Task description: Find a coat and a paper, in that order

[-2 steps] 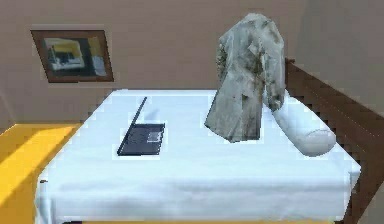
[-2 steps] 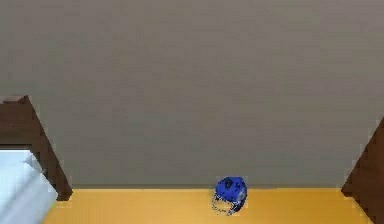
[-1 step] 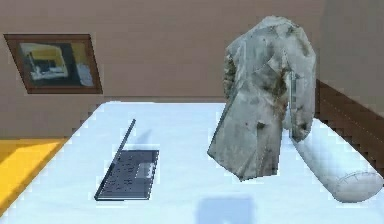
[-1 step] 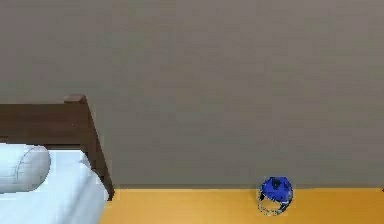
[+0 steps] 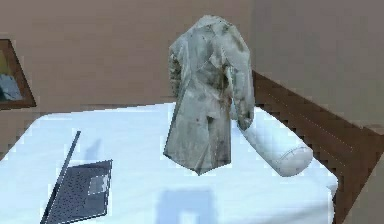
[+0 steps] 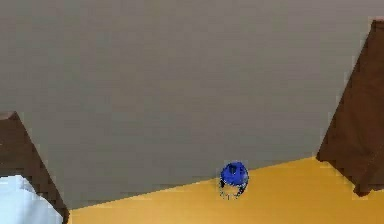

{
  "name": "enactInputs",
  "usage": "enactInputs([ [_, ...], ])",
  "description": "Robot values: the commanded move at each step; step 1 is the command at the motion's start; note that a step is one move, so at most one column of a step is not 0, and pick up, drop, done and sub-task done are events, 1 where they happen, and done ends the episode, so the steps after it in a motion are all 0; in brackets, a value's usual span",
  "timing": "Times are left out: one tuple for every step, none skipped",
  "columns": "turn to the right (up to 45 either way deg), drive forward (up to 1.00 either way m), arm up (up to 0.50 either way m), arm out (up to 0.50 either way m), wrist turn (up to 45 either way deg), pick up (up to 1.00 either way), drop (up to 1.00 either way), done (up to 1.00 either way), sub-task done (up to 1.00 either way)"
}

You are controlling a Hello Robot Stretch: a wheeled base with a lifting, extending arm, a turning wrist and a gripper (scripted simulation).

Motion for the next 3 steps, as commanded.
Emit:
enactInputs([
  [0.0, 0.00, 0.00, 0.00, 0.0, 0.00, 0.00, 0.00, 1.00],
  [45.0, 0.00, 0.00, 0.00, 0.0, 0.00, 0.00, 0.00, 0.00],
  [45.0, 0.00, 0.00, 0.00, 0.0, 0.00, 0.00, 0.00, 0.00],
])
